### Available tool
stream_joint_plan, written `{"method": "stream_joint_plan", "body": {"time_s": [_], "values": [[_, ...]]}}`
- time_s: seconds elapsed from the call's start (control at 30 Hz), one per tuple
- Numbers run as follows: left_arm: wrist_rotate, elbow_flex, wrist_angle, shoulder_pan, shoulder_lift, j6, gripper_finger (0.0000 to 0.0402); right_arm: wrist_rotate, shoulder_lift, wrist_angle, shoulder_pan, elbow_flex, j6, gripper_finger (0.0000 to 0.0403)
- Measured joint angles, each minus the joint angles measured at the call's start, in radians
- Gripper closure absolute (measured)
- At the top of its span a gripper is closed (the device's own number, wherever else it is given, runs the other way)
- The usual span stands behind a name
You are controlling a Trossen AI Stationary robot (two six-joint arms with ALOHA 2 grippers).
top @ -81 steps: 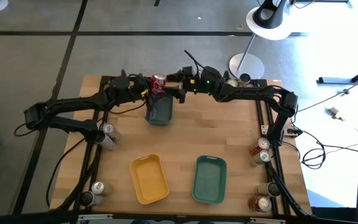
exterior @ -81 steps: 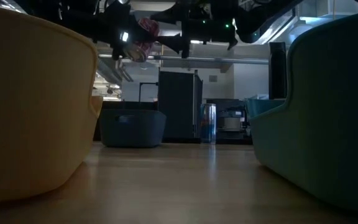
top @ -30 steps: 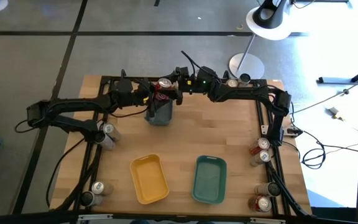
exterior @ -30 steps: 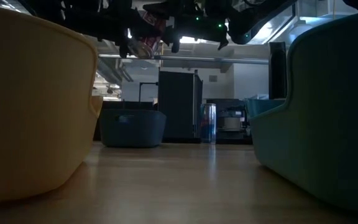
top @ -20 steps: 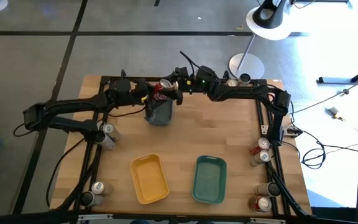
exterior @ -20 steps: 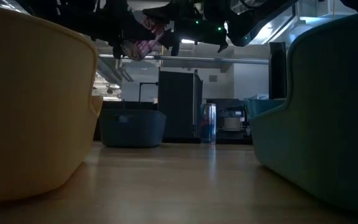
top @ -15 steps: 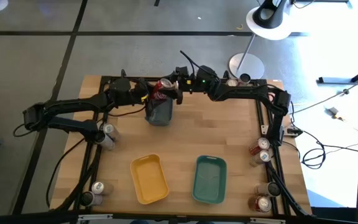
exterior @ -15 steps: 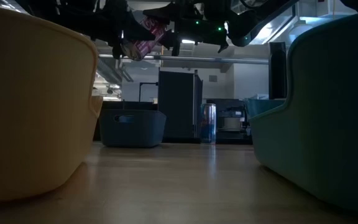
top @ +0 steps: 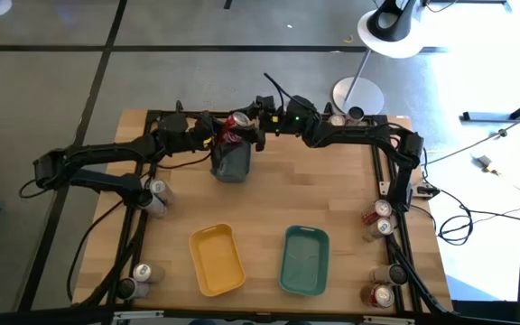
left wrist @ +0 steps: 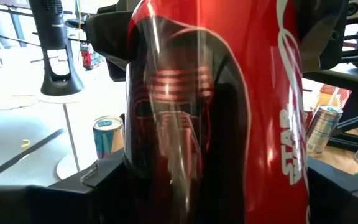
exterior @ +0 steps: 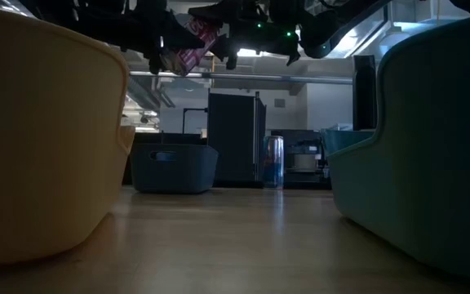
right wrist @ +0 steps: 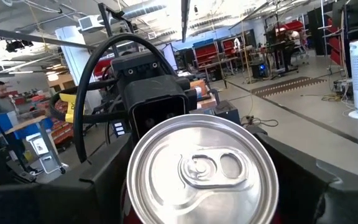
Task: Sort soda cans
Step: Put the red and white soda can into the blue bin
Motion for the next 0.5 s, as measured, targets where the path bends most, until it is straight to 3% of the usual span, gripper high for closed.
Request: {"method": "stream_joint_plan", "body": {"time_s": [0.3,0.5], "values": [[-0.003,0.000,-0.023,-0.004,0.000,0.002,0.0091,-0.002,0.001,-0.010,0.001,0.000,-0.011,0.0115],[-0.062,0.002,-0.018,-0.004,-0.002,-0.042,0.0023,0.001,0.004,-0.030,-0.001,-0.003,-0.031,0.0115]]}}
